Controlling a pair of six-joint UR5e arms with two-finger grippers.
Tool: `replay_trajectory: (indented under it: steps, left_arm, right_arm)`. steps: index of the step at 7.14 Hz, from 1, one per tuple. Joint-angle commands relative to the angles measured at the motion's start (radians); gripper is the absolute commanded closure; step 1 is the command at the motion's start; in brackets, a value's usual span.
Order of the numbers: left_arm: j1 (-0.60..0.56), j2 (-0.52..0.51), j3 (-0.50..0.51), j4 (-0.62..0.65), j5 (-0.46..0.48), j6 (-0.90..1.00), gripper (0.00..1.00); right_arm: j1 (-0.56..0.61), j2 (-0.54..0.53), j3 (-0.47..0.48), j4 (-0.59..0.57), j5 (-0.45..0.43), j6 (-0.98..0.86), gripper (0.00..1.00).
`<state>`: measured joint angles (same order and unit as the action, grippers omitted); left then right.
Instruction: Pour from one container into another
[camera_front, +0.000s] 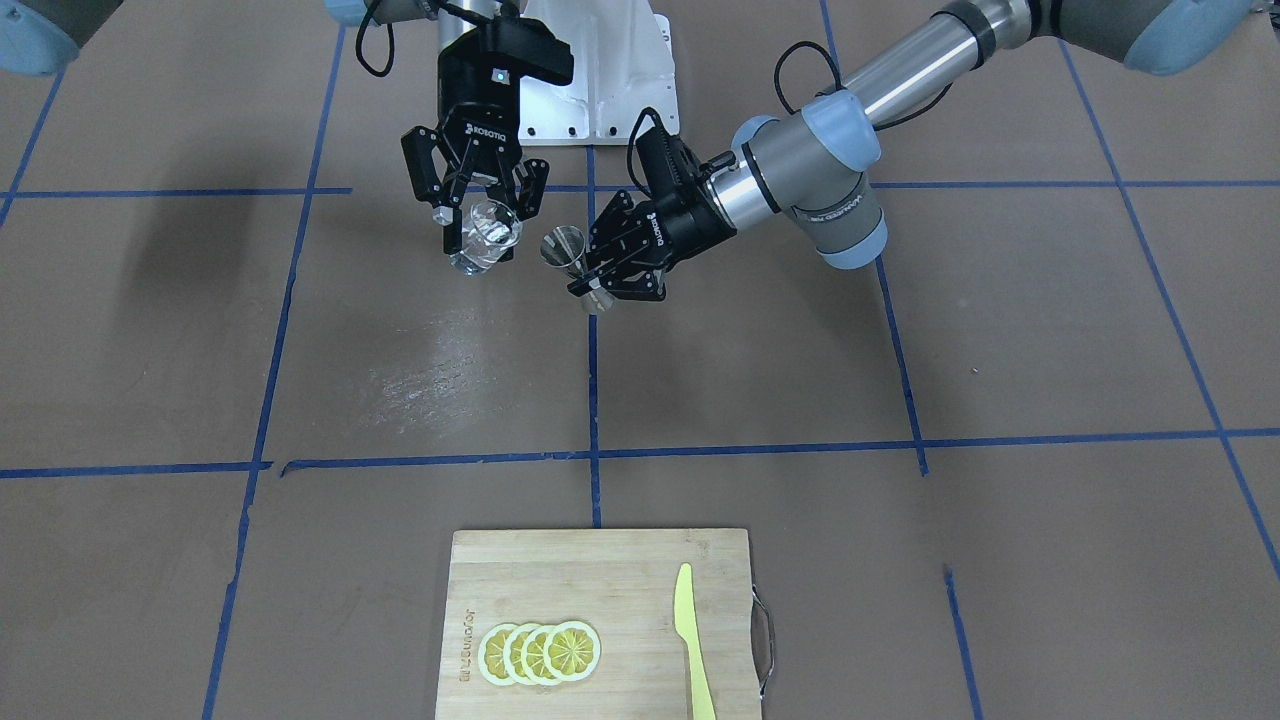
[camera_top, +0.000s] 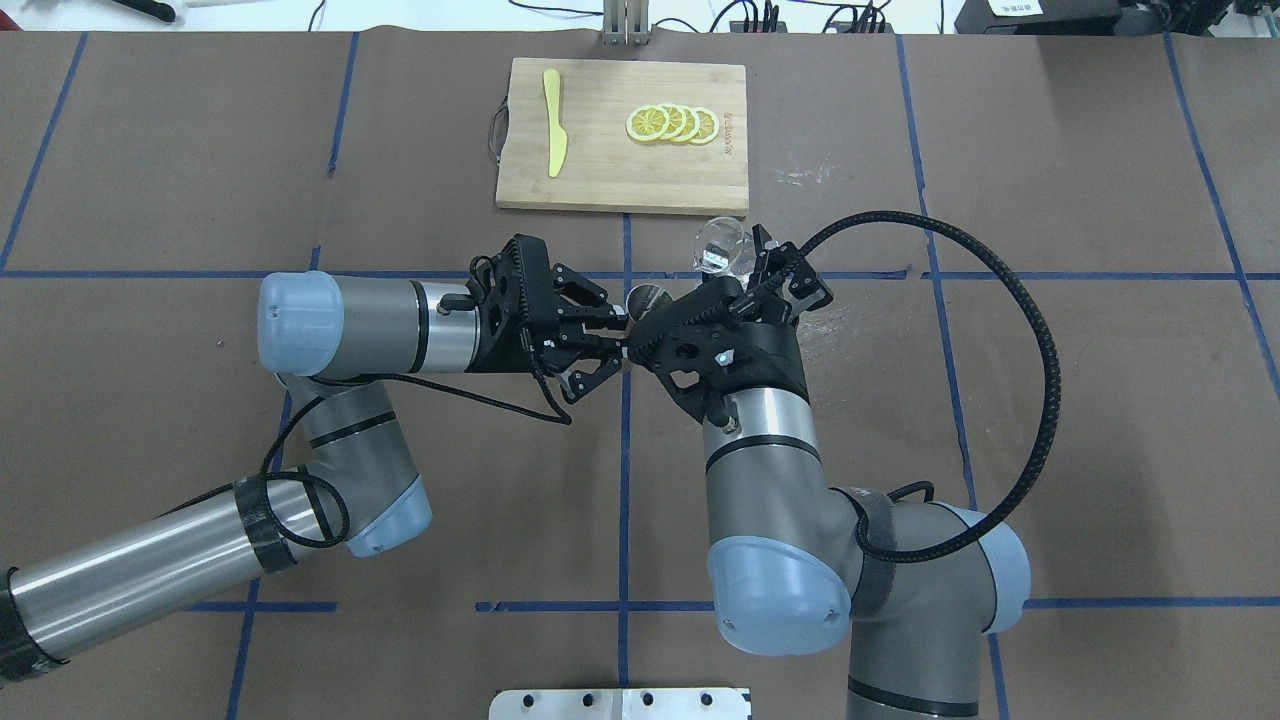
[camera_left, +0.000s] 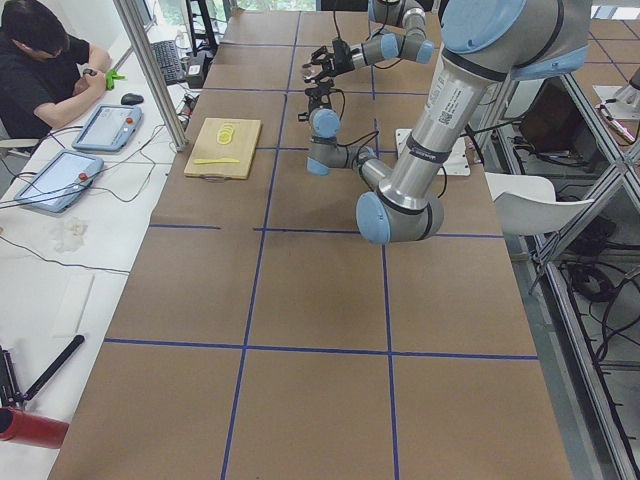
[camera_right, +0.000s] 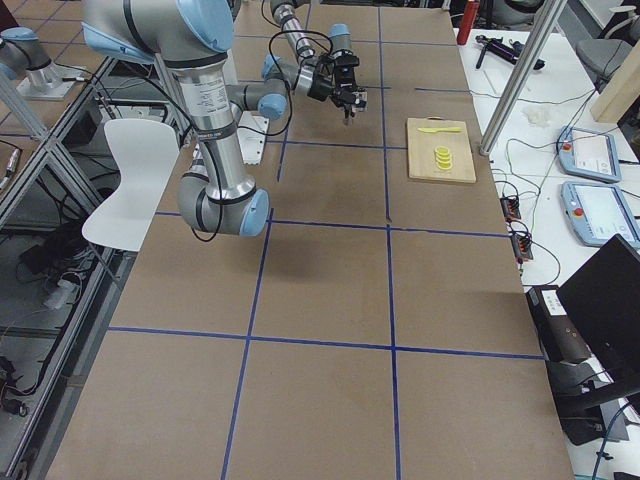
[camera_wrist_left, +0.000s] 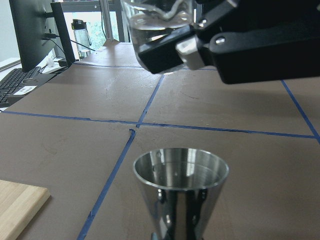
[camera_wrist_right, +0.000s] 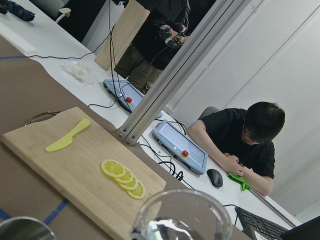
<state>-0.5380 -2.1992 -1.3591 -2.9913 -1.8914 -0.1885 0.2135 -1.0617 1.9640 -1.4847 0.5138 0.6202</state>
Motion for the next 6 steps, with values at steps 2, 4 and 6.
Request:
replay_trajectory:
  steps: [2,4,6]
  left_arm:
    - [0.007,0.003,-0.003,0.0,0.0,0.0,1.0]
    - [0.007,0.003,-0.005,-0.002,0.0,0.0,1.0]
    - [0.009,0.004,-0.005,-0.002,0.0,0.0,1.0]
  right_arm:
    - [-0.011,0.069,-0.016,-0.109,-0.029,-0.013,1.0]
    - [-0.023,0.071,-0.031,-0.111,-0.043,-0.013,1.0]
    - [-0.032,0.081,-0.034,-0.152,-0.075,-0.059,1.0]
